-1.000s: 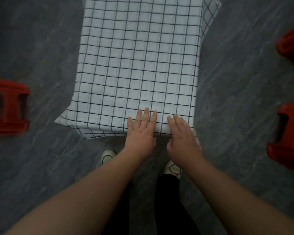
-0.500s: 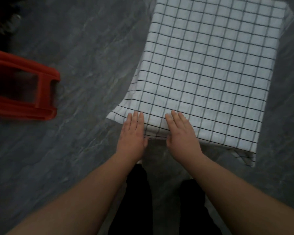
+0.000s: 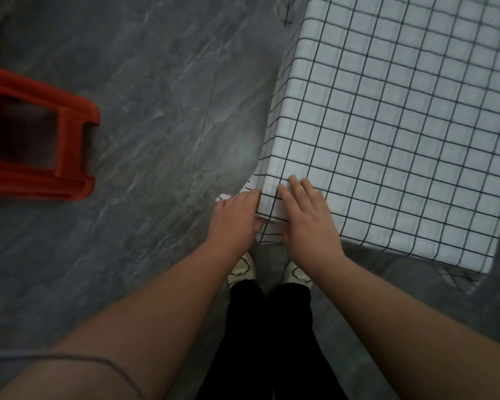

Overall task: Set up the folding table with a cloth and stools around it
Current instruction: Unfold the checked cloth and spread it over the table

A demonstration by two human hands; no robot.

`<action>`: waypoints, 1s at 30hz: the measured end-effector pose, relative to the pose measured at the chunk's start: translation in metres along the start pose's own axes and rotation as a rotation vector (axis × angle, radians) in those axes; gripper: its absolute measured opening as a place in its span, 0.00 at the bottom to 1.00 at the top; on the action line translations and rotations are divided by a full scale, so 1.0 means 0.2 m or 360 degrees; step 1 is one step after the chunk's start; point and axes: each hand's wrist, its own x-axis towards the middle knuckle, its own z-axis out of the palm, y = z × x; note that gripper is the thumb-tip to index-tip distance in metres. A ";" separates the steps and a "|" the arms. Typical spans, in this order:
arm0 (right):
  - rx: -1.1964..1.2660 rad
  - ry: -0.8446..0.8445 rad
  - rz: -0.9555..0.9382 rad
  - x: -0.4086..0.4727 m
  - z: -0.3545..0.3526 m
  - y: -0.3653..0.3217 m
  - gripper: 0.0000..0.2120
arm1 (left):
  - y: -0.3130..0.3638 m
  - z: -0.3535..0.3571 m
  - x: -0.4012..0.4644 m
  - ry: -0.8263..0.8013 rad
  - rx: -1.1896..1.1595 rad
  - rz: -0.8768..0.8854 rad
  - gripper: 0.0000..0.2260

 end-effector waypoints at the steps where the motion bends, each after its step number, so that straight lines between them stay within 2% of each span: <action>1: -0.0024 0.0005 -0.0002 0.00 0.02 0.00 0.35 | 0.00 0.02 0.01 0.0021 0.0026 0.0006 0.22; 4: -0.0059 0.0030 -0.0029 0.00 0.07 0.01 0.36 | -0.02 0.09 0.03 0.0072 0.0087 -0.0067 0.30; 8: -0.0083 0.0030 -0.0022 -0.02 0.09 0.02 0.39 | -0.04 0.14 0.01 -0.0158 0.0077 -0.0252 0.36; 12: -0.0102 0.0016 -0.0029 -0.01 0.06 0.01 0.40 | -0.08 0.12 0.03 -0.0211 -0.0273 -0.0256 0.37; 17: -0.0122 0.0024 -0.0024 -0.02 0.06 0.01 0.41 | -0.18 0.09 0.04 -0.0188 -0.0612 -0.0491 0.44; 20: -0.0097 0.0067 -0.0102 -0.01 0.08 -0.03 0.41 | -0.25 0.08 0.02 -0.0214 -0.0707 -0.0518 0.42; 25: -0.0107 0.0070 -0.0251 -0.02 0.11 -0.13 0.39 | -0.34 0.07 -0.05 -0.0249 -0.0890 -0.0771 0.44; 28: -0.0139 0.0025 -0.0278 0.00 0.10 -0.16 0.38 | -0.43 0.06 -0.10 -0.0306 -0.1035 -0.0863 0.40; 30: -0.0168 -0.0003 -0.0282 0.02 0.09 -0.18 0.37 | -0.49 0.05 -0.15 -0.0378 -0.1142 -0.0894 0.32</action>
